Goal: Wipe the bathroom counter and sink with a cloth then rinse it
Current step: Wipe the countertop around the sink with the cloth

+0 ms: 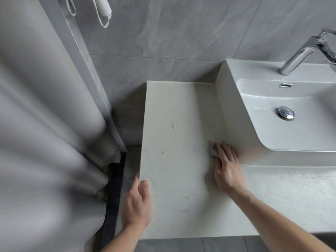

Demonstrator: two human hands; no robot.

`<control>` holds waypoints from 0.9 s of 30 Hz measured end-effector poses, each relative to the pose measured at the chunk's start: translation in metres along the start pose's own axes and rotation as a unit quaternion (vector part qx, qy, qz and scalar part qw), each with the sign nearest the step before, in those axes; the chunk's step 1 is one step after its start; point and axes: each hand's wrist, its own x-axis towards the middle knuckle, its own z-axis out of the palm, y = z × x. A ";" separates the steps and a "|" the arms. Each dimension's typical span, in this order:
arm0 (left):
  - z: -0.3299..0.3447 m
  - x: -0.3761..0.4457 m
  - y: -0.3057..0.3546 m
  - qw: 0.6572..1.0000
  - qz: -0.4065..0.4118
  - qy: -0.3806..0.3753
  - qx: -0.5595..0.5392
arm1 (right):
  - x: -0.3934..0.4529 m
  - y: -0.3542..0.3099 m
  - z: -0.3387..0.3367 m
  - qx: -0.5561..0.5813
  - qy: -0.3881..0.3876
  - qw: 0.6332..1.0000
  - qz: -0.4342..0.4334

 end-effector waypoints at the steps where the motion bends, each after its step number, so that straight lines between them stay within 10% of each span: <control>1: 0.000 0.000 0.001 1.000 -0.001 0.001 -0.002 | -0.002 -0.009 0.005 -0.002 0.005 1.000 0.004; 14: 0.000 0.001 0.003 0.998 0.042 0.038 -0.014 | -0.007 -0.175 0.068 0.127 -0.169 0.926 -0.313; 20: -0.001 0.001 0.006 1.000 -0.020 0.010 -0.021 | 0.003 -0.144 0.052 0.246 -0.166 0.919 -0.261; 27: -0.001 0.000 0.013 0.998 -0.048 0.017 0.024 | 0.051 -0.011 0.010 0.126 -0.002 0.983 -0.131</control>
